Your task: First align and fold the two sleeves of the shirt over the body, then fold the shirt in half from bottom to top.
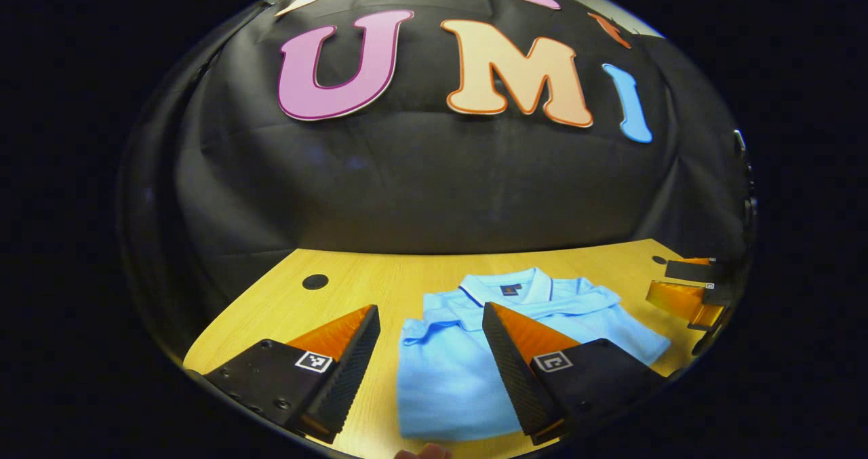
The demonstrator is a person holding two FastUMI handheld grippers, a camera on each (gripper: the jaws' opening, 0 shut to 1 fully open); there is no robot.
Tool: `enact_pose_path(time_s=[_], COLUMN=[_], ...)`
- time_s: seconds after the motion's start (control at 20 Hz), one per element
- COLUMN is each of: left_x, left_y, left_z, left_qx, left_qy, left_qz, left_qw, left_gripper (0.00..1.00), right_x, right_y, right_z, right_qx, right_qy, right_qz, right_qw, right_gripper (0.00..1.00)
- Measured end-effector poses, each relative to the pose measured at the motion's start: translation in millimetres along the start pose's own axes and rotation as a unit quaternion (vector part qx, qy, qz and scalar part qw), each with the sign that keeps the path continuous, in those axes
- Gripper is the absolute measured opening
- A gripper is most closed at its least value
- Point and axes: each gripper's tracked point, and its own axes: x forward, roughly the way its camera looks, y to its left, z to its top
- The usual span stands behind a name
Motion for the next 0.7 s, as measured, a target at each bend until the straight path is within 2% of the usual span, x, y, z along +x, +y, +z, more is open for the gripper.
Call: enact_pose_path(time_s=[0.2, 0.4, 0.5, 0.7], left_x=[-59.3, -104.4, -123.4, -150.0], left_y=[-12.5, -17.3, -19.2, -6.2], left_z=[-13.1, -23.8, -29.4, -35.8], left_qx=[0.021, 0.017, 0.002, 0.001], left_qy=[-0.016, -0.040, -0.045, -0.058], left_qz=[-0.016, -0.017, -0.017, 0.019], left_qw=[1.000, 0.999, 0.999, 0.998], left_gripper=[0.91, 0.90, 0.90, 0.90], right_x=[-58.1, -104.8, -121.5, -151.9], right_y=[32.4, 41.7, 46.3, 37.8], right_z=[-0.2, -4.2, -8.3, -5.3], right_qx=[0.000, -0.015, 0.002, 0.029], right_qy=[-0.037, -0.070, -0.079, -0.107], right_qz=[0.026, 0.014, 0.014, 0.004], right_qw=[0.999, 0.997, 0.997, 0.994], right_gripper=[1.00, 1.00, 1.00, 1.00])
